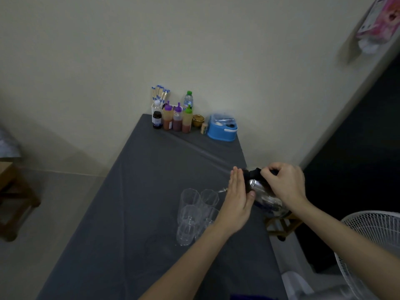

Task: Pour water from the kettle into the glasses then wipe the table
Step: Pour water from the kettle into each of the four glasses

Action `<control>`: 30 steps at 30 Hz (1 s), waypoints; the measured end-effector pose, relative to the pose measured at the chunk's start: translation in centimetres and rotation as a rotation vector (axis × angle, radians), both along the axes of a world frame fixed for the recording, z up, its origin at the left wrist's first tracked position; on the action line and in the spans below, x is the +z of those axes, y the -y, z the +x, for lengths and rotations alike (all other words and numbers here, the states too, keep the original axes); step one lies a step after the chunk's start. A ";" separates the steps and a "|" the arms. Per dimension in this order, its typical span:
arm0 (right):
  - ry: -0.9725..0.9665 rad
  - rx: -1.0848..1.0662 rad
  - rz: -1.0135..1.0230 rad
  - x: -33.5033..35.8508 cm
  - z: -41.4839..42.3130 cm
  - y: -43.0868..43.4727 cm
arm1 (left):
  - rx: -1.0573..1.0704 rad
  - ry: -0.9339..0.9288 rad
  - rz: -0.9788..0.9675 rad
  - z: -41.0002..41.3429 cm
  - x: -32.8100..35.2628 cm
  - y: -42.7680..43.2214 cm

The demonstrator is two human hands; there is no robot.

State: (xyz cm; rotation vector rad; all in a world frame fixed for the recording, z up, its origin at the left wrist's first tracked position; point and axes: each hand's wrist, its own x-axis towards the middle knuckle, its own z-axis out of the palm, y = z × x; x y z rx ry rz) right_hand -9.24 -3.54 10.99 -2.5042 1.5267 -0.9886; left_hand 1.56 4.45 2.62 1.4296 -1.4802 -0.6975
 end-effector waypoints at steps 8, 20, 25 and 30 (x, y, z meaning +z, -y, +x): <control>0.188 -0.134 0.167 -1.5 -1.6 -0.9 | -0.055 0.092 -0.002 0.2 -0.1 0.1; 0.546 -0.197 0.338 -4.2 -1.8 -2.6 | -0.147 0.359 -0.005 2.6 2.0 -0.6; 0.489 -0.112 0.306 -3.7 -0.2 -2.9 | -0.101 0.322 -0.011 3.9 1.8 -1.8; 0.261 0.056 0.221 -2.3 1.8 -2.6 | 0.012 0.134 -0.017 4.3 0.3 -3.0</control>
